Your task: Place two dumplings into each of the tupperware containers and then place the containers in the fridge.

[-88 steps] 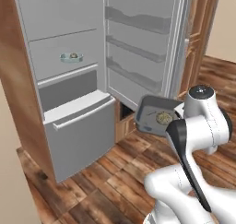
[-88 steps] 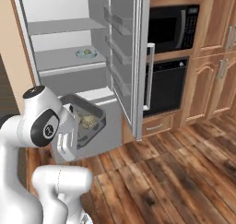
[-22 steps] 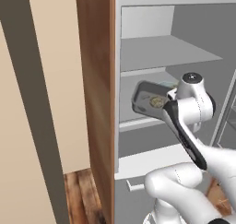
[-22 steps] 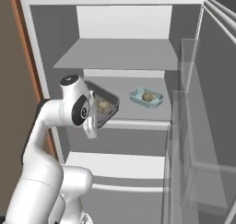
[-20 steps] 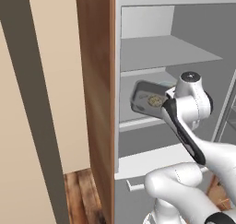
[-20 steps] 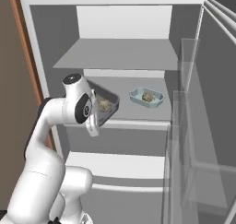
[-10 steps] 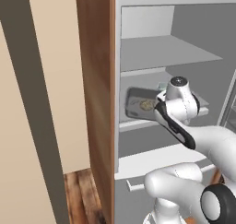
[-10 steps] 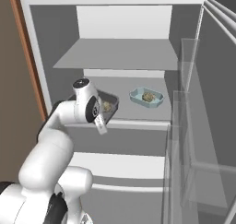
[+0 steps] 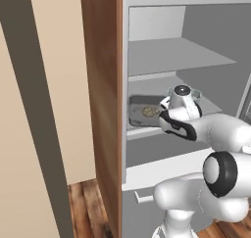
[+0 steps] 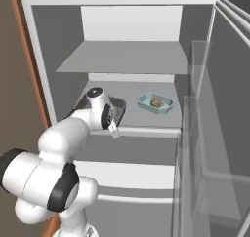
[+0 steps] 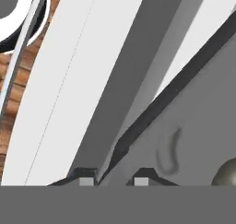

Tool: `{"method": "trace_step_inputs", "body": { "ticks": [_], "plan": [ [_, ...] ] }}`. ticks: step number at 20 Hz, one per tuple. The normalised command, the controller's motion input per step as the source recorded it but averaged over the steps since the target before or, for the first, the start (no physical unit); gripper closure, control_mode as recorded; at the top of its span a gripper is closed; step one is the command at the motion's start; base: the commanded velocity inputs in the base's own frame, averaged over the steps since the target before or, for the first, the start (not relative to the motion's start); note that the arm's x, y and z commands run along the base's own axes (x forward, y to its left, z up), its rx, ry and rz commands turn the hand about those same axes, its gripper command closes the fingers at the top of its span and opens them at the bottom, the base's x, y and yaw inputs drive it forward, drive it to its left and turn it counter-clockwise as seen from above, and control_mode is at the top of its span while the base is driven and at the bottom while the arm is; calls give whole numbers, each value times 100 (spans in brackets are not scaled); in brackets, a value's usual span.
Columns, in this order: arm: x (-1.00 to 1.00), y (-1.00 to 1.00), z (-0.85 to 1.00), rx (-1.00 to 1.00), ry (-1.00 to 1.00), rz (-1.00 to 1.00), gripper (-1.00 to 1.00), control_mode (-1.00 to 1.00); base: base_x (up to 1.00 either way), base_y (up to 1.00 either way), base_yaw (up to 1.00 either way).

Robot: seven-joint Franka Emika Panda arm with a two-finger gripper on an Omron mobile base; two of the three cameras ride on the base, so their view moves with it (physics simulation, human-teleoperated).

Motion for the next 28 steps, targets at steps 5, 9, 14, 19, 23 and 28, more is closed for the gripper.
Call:
{"method": "trace_step_inputs", "body": {
  "ticks": [5,9,14,19,23,28],
  "plan": [
    [91,0,-2,0,2,3,100,-100,0,0,0],
    [73,1,0,0,1,1,100,-100,0,0,0],
    [43,-4,-8,0,1,0,100,-100,0,0,0],
    [8,-2,-14,6,-6,-1,-100,-100,0,0,0],
    [0,-27,-11,20,-18,-5,-100,-100,0,0,0],
    [0,-18,-3,22,-19,-5,-100,-100,0,0,0]
  ]
}}
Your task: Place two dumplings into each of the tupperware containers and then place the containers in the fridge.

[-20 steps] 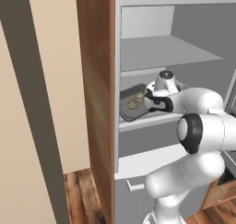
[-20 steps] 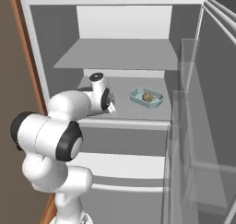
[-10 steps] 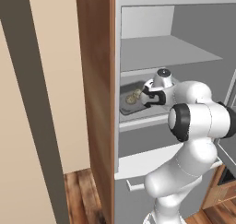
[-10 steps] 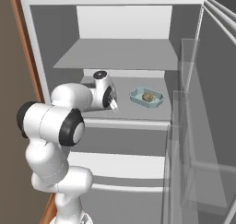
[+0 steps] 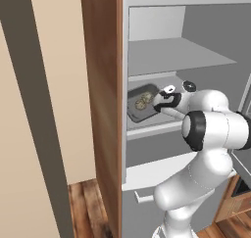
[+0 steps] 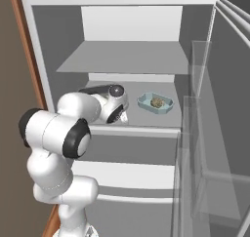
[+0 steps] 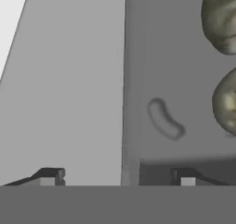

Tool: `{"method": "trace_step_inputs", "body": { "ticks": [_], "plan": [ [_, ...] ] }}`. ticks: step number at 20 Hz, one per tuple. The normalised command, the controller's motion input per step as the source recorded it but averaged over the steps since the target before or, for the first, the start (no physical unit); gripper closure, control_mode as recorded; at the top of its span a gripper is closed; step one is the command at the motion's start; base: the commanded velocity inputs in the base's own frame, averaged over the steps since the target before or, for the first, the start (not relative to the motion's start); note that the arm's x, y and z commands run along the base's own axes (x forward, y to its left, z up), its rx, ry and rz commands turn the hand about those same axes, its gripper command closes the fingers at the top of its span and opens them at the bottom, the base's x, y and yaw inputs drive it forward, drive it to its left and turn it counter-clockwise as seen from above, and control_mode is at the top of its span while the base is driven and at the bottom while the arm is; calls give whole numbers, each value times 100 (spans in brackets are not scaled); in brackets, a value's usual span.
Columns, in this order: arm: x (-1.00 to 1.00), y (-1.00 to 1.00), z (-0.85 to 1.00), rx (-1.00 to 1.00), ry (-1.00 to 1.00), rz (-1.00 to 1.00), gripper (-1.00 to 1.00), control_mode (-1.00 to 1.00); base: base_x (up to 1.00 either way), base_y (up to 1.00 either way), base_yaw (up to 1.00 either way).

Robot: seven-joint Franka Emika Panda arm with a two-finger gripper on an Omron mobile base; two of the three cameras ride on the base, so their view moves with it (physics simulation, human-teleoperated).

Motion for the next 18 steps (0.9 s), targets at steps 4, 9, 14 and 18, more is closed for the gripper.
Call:
{"method": "trace_step_inputs", "body": {
  "ticks": [4,9,14,18],
  "plan": [
    [1,-13,0,10,-2,-5,-100,-100,0,0,0],
    [1,1,28,-4,7,5,-100,-100,0,0,0],
    [1,18,56,-14,6,17,-100,-100,0,0,0],
    [-29,0,36,7,-42,7,-100,-100,0,0,0]
  ]
}}
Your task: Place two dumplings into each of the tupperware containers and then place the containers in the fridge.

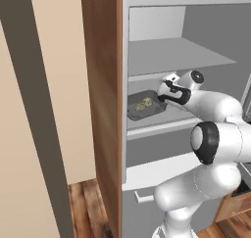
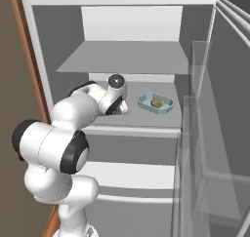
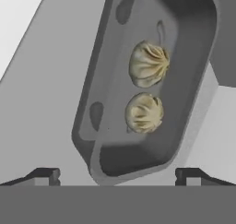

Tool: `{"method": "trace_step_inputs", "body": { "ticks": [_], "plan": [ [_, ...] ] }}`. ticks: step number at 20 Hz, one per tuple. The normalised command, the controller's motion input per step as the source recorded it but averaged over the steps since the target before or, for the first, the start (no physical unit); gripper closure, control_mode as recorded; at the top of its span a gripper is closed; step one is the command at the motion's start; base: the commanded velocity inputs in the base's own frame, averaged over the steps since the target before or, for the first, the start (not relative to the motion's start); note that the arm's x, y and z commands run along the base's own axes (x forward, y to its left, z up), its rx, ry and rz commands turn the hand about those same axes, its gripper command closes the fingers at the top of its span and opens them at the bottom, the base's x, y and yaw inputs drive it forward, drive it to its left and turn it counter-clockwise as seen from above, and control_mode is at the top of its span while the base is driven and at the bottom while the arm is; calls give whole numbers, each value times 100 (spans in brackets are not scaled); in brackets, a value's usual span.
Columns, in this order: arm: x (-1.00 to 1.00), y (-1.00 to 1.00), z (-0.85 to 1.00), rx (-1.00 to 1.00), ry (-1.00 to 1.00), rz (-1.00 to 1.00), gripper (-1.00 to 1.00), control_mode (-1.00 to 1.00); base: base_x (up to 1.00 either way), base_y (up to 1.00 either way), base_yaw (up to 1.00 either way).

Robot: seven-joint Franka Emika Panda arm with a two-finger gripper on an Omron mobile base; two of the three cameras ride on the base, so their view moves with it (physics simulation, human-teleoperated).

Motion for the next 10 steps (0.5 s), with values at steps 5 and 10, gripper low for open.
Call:
{"method": "trace_step_inputs", "body": {
  "ticks": [5,10],
  "plan": [
    [-90,1,16,2,-53,2,-100,-100,0,0,0],
    [-100,19,39,-14,-25,5,-100,-100,0,0,0]
  ]
}}
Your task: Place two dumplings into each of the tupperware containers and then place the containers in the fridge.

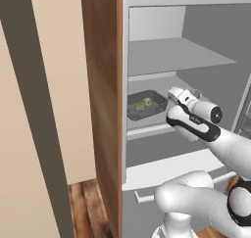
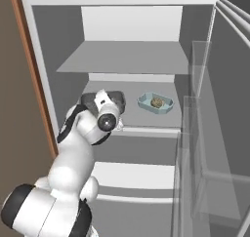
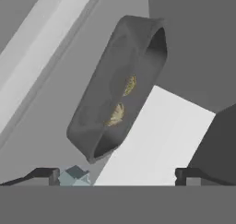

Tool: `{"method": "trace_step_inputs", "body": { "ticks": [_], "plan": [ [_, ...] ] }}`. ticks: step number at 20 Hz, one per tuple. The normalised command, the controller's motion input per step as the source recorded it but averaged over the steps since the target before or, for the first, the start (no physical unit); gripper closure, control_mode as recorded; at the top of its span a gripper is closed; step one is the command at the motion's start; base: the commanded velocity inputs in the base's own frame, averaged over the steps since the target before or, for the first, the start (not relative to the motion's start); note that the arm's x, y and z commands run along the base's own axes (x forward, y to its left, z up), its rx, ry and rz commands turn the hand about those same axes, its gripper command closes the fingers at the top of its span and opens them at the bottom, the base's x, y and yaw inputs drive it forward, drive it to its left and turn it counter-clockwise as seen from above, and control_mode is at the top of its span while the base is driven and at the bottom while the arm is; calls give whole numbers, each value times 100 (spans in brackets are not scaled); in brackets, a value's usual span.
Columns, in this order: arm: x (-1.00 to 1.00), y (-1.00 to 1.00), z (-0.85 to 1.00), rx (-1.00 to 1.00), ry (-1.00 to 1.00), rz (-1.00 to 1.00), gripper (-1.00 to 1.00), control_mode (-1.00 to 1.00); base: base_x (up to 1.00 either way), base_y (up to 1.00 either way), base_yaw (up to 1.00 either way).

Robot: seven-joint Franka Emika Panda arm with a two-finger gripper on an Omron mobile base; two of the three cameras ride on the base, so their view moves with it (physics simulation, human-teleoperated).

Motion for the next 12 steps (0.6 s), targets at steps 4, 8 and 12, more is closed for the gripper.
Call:
{"method": "trace_step_inputs", "body": {
  "ticks": [4,8,12],
  "plan": [
    [-100,26,71,-35,-4,12,-100,-100,0,0,0],
    [-100,18,76,-48,2,2,-100,-100,0,0,0],
    [-100,0,44,-49,16,0,-100,-100,0,0,0]
  ]
}}
